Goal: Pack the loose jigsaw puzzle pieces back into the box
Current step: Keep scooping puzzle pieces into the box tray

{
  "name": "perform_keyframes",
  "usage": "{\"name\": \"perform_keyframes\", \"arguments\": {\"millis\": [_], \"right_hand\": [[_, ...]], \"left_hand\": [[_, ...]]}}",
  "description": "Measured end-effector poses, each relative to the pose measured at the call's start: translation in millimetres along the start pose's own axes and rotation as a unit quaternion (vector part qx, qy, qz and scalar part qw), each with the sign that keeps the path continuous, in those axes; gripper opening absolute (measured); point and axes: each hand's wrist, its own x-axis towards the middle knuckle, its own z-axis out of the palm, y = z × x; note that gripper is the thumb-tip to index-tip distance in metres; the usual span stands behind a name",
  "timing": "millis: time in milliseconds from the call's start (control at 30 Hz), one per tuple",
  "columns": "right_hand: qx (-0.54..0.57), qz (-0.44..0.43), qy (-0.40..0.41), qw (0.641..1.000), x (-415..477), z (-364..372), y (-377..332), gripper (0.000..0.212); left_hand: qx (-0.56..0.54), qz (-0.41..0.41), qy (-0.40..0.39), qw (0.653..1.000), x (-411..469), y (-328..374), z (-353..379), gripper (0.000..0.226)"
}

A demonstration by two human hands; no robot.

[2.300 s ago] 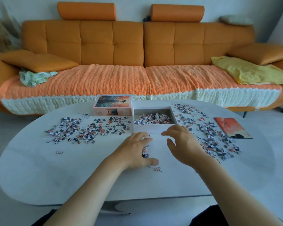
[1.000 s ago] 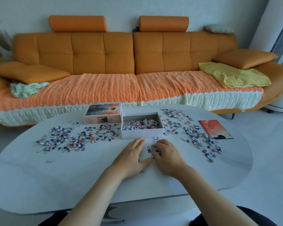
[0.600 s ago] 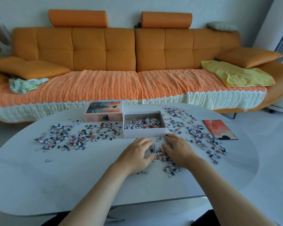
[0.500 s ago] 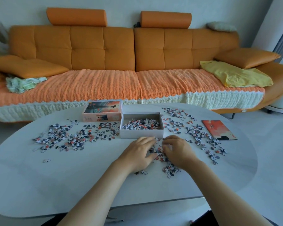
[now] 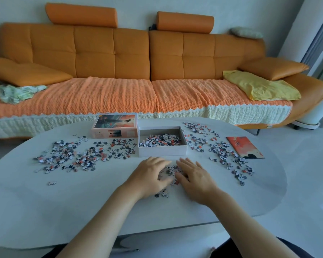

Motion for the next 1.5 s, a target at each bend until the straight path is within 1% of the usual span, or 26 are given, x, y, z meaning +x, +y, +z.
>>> {"name": "perform_keyframes", "arguments": {"millis": [33,67,100,133,167,233,367,433,533,600,667,733,767,833,933,967,1000,1067,1100,1133,1167,1233,1333,1400,1467,1500], "right_hand": [[-0.017,0.02,0.003,1.0,-5,1,-2,0.061],[-0.029,0.04,-0.007,0.999,-9,4,-5,0.065],[-0.035,0.054,-0.021,0.998,-13,6,-8,0.067],[-0.043,0.057,-0.032,0.997,-15,10,-12,0.068],[-0.048,0.05,-0.037,0.997,-16,13,-15,0.068],[-0.041,0.023,-0.036,0.998,-13,18,-25,0.066],[-0.013,-0.016,-0.035,0.999,1,25,-42,0.061],[0.015,-0.043,-0.021,0.999,10,30,-51,0.056],[0.053,-0.074,0.002,0.996,21,36,-63,0.05],[0.07,-0.073,0.001,0.995,26,39,-67,0.048],[0.111,-0.075,-0.002,0.991,30,35,-70,0.043],[0.164,-0.065,0.002,0.984,34,23,-71,0.034],[0.173,-0.056,0.002,0.983,37,17,-69,0.032],[0.158,-0.036,-0.007,0.987,42,2,-62,0.032],[0.107,-0.034,-0.026,0.993,46,-16,-48,0.032],[0.081,-0.039,-0.045,0.995,46,-19,-44,0.035],[0.055,-0.04,-0.074,0.995,46,-22,-43,0.046],[0.002,-0.04,-0.132,0.991,45,-22,-43,0.077],[-0.021,-0.044,-0.15,0.988,45,-21,-45,0.086],[-0.034,-0.049,-0.155,0.986,46,-18,-48,0.088],[-0.035,-0.052,-0.148,0.987,48,-15,-51,0.084],[-0.01,-0.051,-0.12,0.991,53,-11,-55,0.069],[0.021,-0.042,-0.081,0.996,60,-9,-58,0.045],[0.029,-0.032,-0.073,0.996,62,-11,-59,0.03],[0.038,-0.021,-0.072,0.996,64,-11,-59,0.022],[0.043,-0.016,-0.069,0.997,66,-11,-59,0.021]], "left_hand": [[0.037,-0.029,-0.049,0.998,-9,-3,-1,0.094],[0.065,-0.056,-0.094,0.992,-17,-5,-2,0.112],[0.078,-0.077,-0.127,0.986,-23,-6,-1,0.121],[0.082,-0.087,-0.147,0.982,-28,-6,1,0.124],[0.081,-0.09,-0.155,0.98,-32,-5,3,0.124],[0.075,-0.08,-0.145,0.983,-36,-3,4,0.117],[0.026,-0.059,-0.095,0.993,-39,-7,5,0.098],[-0.007,-0.058,-0.071,0.996,-42,-9,0,0.091],[-0.026,-0.068,-0.045,0.996,-43,-15,-10,0.092],[-0.036,-0.088,-0.05,0.994,-43,-20,-15,0.096],[-0.046,-0.099,-0.064,0.992,-42,-22,-18,0.101],[-0.08,-0.104,-0.074,0.989,-40,-21,-22,0.101],[-0.097,-0.107,-0.077,0.986,-38,-20,-26,0.099],[-0.099,-0.114,-0.073,0.986,-36,-20,-37,0.093],[-0.037,-0.127,-0.067,0.989,-36,-32,-50,0.087],[-0.023,-0.134,-0.08,0.987,-37,-38,-51,0.088],[-0.006,-0.137,-0.102,0.985,-37,-42,-49,0.089],[0.036,-0.13,-0.133,0.982,-37,-47,-43,0.09],[0.044,-0.127,-0.131,0.982,-35,-47,-38,0.087],[0.035,-0.126,-0.118,0.984,-33,-47,-35,0.083],[0.014,-0.125,-0.099,0.987,-31,-46,-33,0.076],[-0.021,-0.12,-0.062,0.991,-27,-43,-32,0.063],[-0.044,-0.119,-0.026,0.992,-21,-41,-33,0.044],[-0.052,-0.12,-0.009,0.991,-16,-40,-33,0.029],[-0.061,-0.123,0.002,0.99,-12,-39,-34,0.019],[-0.064,-0.125,0.007,0.99,-10,-39,-34,0.016]]}}
